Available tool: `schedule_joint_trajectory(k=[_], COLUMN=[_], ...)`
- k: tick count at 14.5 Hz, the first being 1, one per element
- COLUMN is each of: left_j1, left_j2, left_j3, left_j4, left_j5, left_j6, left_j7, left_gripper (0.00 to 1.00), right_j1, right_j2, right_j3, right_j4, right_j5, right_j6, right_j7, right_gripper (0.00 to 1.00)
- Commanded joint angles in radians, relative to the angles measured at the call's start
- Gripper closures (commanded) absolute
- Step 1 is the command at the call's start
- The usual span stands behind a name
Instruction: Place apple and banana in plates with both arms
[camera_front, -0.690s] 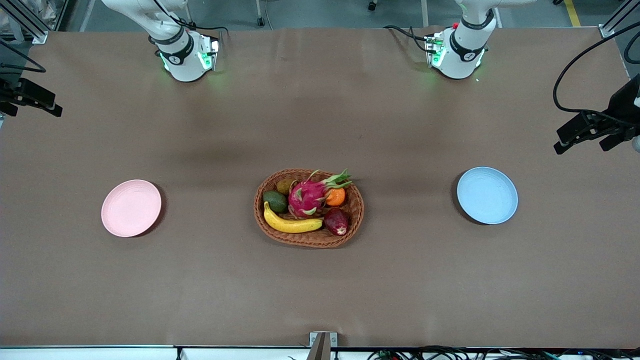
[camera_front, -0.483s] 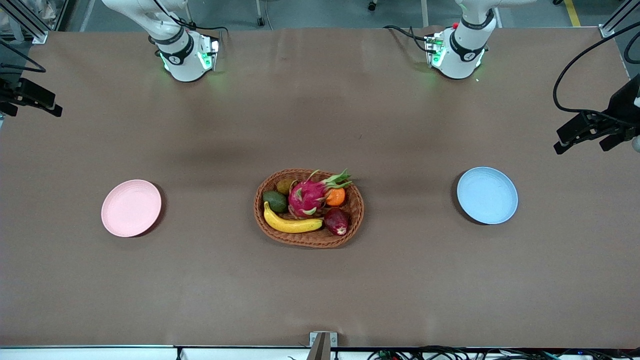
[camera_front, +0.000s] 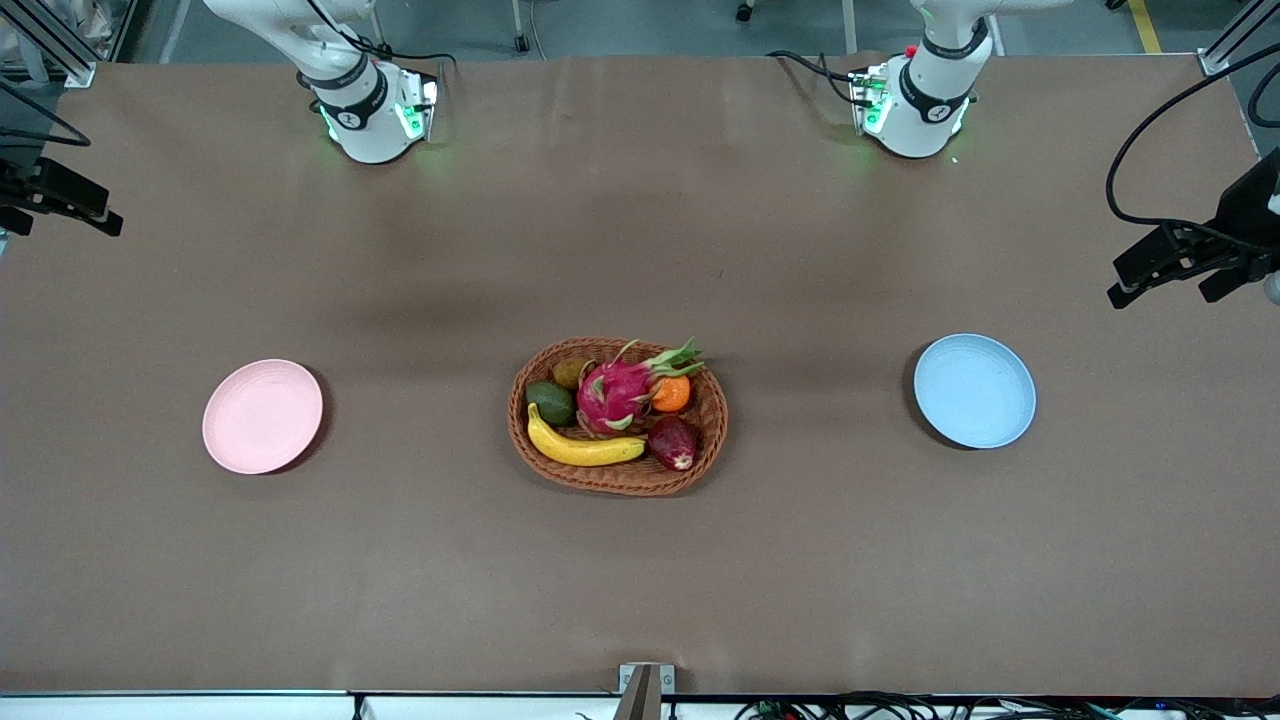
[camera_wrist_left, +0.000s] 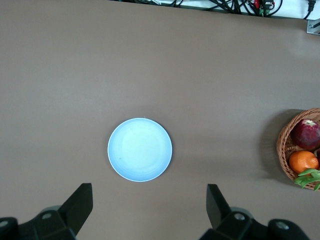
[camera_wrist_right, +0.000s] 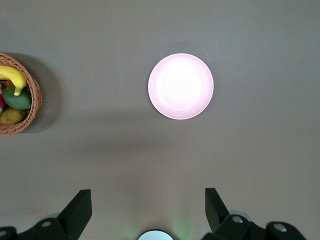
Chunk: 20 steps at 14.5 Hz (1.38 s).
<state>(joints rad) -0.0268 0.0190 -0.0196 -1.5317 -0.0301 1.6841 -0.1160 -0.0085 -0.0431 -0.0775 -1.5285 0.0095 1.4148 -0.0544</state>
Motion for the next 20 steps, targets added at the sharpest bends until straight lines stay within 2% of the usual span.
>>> schedule_joint_trajectory(k=[1,6,9,11,13,16,20], left_j1=[-0.016,-0.083,-0.186,-0.246,-0.316,-0.393,-0.475], left_j2=[0.021,0.099,0.201,0.278,0.367,0.473,0.58], left_j3=[0.001,-0.033,-0.031,-0.031,-0.028,-0.028,-0.025], left_j4=[0.018,0.019,0.028,0.057,0.103,0.136,0.157], left_j5=[-0.016,-0.016,-0.013,-0.013,-0.008,-0.005,-0.007], left_j6=[-0.023,-0.018,0.0,0.035,0.072,0.19,0.405], left_j7=[0.003,-0.039,-0.161,-0.265,-0.37,-0.525,-0.68], left_gripper=[0.0,0.0,0.0,0.0,0.0,0.0,0.0], right_j1=[0.007,-0.001,-0.013,-0.016,0.001,0.05,0.183], right_j2=[-0.021,-0.001,0.1,0.181,0.196,0.241,0.324], right_j3=[-0.002,-0.005,-0.008,-0.008,-0.007,-0.002,-0.002], right_j4=[-0.012,0.018,0.021,0.021,0.007,0.004,0.001], right_j5=[-0.006,-0.012,-0.022,-0.023,-0.014,0.041,0.101], right_j6=[0.001,-0.002,0.039,0.134,0.185,0.242,0.329], right_j7=[-0.01,-0.008,-0.013,-0.015,0.007,0.192,0.397], right_gripper=[0.0,0.0,0.0,0.0,0.0,0.0,0.0])
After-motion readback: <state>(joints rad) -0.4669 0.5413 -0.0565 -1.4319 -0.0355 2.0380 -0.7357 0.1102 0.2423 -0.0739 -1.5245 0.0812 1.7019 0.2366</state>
